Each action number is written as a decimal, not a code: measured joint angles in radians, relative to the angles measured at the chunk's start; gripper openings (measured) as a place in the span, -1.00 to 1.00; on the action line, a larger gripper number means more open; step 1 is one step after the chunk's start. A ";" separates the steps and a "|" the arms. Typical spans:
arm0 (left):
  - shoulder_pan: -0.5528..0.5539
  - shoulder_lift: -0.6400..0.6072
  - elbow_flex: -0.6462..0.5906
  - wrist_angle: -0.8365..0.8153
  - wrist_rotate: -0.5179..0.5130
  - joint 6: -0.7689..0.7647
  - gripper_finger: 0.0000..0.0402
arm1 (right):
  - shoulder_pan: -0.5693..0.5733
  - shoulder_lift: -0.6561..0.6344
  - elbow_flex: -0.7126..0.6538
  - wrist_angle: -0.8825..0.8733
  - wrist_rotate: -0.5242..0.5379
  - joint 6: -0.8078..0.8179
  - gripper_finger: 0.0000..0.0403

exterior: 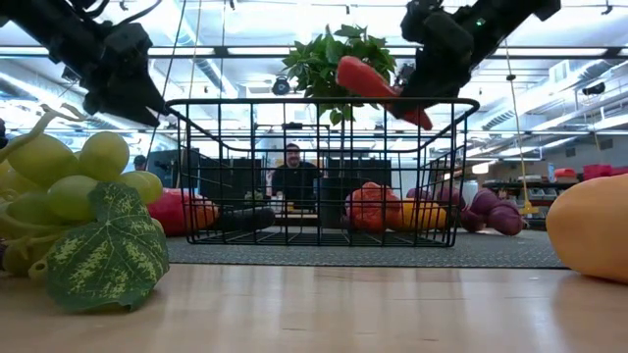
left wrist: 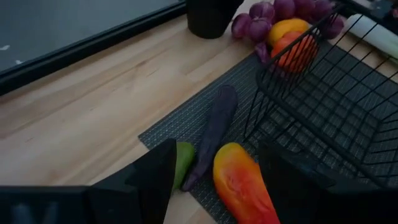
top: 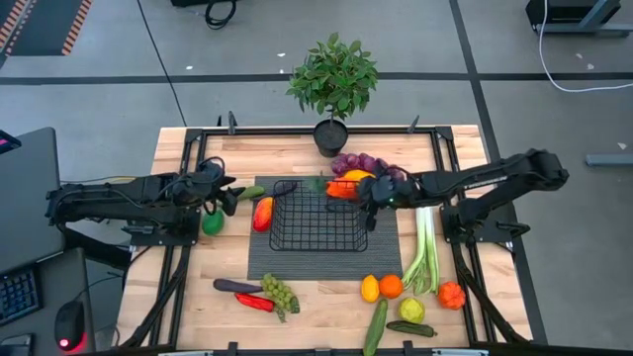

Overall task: Build produce basket
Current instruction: Put the carrot into the wire basket, then put the yellow mango into the wire basket

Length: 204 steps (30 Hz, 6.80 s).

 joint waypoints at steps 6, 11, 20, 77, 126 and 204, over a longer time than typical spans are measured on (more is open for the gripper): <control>-0.004 0.000 0.000 -0.011 0.000 0.001 0.15 | 0.010 0.013 0.000 0.027 -0.016 0.024 0.01; -0.004 0.001 0.000 -0.013 -0.001 0.056 0.15 | 0.022 -0.043 0.000 0.002 0.013 0.028 0.28; -0.004 0.001 0.000 -0.012 0.010 0.098 0.15 | -0.008 -0.194 0.000 -0.336 0.146 0.323 0.35; -0.121 0.084 -0.002 0.247 0.099 0.200 0.15 | -0.130 -0.198 -0.397 0.075 0.264 0.179 0.23; -0.122 0.085 -0.001 0.168 0.091 0.124 0.15 | -0.476 0.165 -0.396 0.515 -0.125 -0.375 0.23; -0.039 0.082 0.000 0.214 0.093 0.123 0.15 | -0.129 -0.201 -0.031 0.022 0.112 -0.166 -0.10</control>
